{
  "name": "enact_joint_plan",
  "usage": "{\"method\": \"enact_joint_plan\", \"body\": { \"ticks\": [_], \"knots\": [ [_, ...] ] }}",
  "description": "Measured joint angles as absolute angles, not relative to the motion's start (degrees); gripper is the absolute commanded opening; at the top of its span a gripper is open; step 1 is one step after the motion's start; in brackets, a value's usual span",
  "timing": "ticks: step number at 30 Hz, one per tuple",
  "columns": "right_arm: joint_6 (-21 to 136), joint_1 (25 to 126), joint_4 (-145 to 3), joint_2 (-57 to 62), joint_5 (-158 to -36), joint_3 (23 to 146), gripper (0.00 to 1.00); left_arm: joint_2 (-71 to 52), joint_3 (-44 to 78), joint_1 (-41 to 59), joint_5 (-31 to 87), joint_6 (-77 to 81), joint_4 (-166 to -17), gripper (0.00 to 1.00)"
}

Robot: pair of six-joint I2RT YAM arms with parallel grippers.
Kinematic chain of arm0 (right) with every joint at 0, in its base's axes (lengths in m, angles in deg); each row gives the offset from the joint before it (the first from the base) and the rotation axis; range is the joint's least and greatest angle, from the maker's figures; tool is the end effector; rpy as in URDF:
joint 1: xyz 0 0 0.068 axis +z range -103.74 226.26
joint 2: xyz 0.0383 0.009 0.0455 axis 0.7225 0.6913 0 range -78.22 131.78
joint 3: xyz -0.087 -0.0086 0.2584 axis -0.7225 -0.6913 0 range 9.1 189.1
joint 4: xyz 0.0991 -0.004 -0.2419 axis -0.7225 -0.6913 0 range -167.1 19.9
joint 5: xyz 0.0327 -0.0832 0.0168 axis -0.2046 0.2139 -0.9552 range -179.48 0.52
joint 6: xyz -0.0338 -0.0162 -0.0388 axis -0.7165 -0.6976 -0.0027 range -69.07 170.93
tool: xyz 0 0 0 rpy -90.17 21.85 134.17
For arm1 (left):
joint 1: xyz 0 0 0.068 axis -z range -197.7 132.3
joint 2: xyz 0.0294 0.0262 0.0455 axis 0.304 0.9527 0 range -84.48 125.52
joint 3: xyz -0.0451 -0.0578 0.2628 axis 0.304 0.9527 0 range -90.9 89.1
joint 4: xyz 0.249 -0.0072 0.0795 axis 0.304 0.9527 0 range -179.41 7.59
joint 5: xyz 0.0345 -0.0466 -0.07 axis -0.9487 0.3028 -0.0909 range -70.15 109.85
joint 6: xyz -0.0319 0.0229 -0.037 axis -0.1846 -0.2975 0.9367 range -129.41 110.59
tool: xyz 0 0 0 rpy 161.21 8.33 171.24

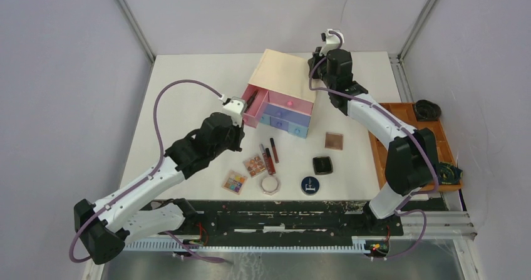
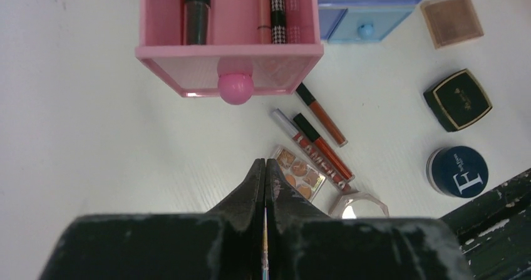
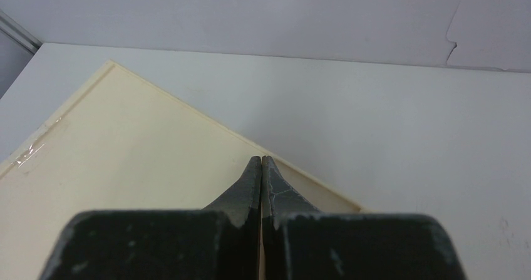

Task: Organize the makeup
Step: Close the drawer in the storage box.

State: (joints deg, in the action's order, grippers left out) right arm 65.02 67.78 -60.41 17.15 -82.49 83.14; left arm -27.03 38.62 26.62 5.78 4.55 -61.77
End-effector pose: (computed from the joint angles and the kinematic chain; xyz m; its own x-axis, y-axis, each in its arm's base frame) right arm 0.3754 0.1434 0.3211 -0.2436 0.1637 -0.9560 -0.1999 0.9560 0.2146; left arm 0.1619 -0.1459 0.3042 -0.5233 0.1840 -0.8321 0.4208 0.9049 -0.0645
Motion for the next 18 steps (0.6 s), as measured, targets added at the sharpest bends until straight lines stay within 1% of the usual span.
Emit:
{"method": "enact_joint_plan", "body": {
  "ticks": [8,18],
  "knots": [
    [65.0,67.5,-60.4,17.6,-83.3,83.6,0.01,-28.8,40.1,26.6,2.8,4.5,-70.6,0.03],
    [64.7,67.5,-60.4,17.7,-84.3,83.8,0.01,-28.5,42.7,26.6,0.4,4.5,-75.0,0.03]
  ]
}}
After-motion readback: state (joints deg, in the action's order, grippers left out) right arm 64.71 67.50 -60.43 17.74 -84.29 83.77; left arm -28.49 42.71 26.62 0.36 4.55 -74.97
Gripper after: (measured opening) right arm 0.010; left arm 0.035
